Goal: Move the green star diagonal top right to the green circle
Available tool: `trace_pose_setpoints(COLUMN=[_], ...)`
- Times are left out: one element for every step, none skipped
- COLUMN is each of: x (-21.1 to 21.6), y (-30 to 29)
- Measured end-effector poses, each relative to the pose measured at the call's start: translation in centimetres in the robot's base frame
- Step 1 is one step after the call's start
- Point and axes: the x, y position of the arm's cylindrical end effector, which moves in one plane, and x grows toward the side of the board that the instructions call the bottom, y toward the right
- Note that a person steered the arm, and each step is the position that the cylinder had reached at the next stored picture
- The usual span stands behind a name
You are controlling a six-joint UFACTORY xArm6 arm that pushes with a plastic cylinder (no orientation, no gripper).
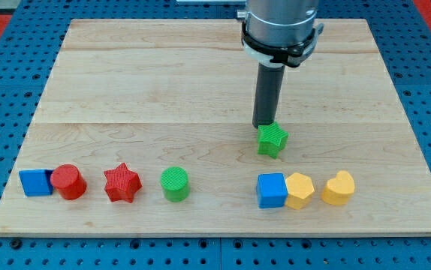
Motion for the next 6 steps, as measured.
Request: trace_pose_setpoints(x=[0.1, 2.5, 4.9, 4.7, 1.3, -0.5], y=[5.4, 7.9, 2.5, -3.4, -1.3, -1.1])
